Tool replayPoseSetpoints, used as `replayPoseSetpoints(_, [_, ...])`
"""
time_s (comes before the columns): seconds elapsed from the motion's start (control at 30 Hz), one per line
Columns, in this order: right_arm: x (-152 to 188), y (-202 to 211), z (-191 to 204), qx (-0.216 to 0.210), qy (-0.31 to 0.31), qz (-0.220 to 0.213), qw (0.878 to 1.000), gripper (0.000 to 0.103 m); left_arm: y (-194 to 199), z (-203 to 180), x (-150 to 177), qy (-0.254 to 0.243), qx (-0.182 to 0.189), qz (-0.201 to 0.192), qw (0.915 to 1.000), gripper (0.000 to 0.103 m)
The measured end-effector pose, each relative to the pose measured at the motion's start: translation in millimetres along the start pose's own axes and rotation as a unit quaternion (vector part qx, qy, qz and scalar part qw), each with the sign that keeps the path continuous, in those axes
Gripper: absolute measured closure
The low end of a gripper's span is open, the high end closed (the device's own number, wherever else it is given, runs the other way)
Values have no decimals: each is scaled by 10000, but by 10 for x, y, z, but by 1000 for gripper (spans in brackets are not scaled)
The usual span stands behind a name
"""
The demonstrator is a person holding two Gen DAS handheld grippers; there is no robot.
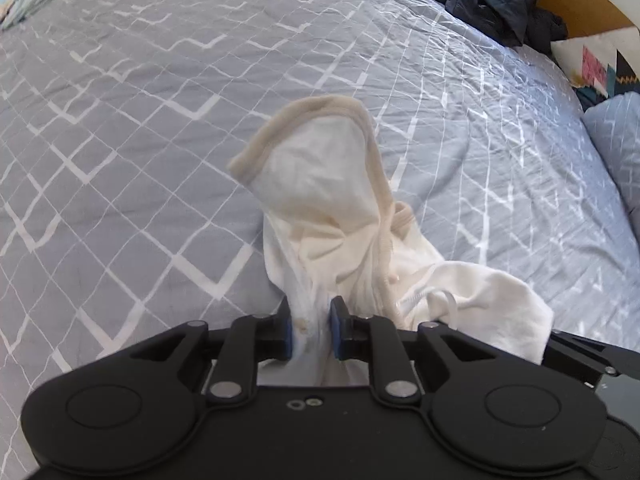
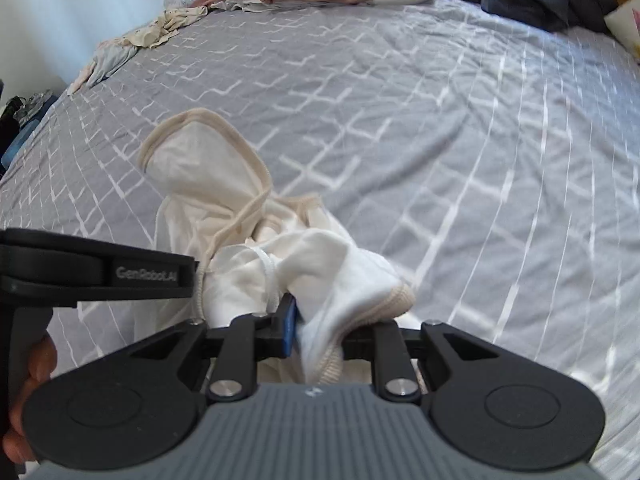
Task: Fold clothes
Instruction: 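Drop the romper onto the bed by opening both tools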
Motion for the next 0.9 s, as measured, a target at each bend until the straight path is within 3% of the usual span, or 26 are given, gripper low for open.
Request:
replayPoseSetpoints(0.07, [-16, -5, 8, 144, -152, 18, 9998, 70, 12, 27, -16, 44, -64, 45, 10000, 69])
replayPoseSetpoints(0.13, [-83, 37, 34, 529, -218, 50, 9983, 37, 88, 110, -57, 209, -58, 158, 9996, 67])
replayPoseSetpoints(0.2, [-143, 195, 66, 890, -143, -145, 9958, 25, 238, 188, -113, 322, -50, 191, 9993, 67])
replayPoseSetpoints(0.33, [-322, 691, 169, 1126, -154, -634, 9915, 15, 764, 313, -262, 168, -252, -66, 9995, 66])
replayPoseSetpoints(0.43, [-477, 1095, 326, 896, -256, -872, 9918, 14, 1158, 356, -332, -69, -290, -197, 9994, 64])
replayPoseSetpoints(0.63, [-557, 1743, 963, 584, -74, -811, 9950, 14, 2054, 515, -300, -636, -761, -449, 9941, 55])
replayPoseSetpoints(0.9, [37, 2259, 2080, 2, 838, -343, 9959, 14, 3008, 1251, 287, -15, -1088, -278, 9937, 51])
Point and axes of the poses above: each gripper's, at about its wrist camera, not at the fingertips, and y roughly against the way its jaws point, z to its left, x to its underside, the point moved 2 cm from there along -y, roughly the way its jaws point
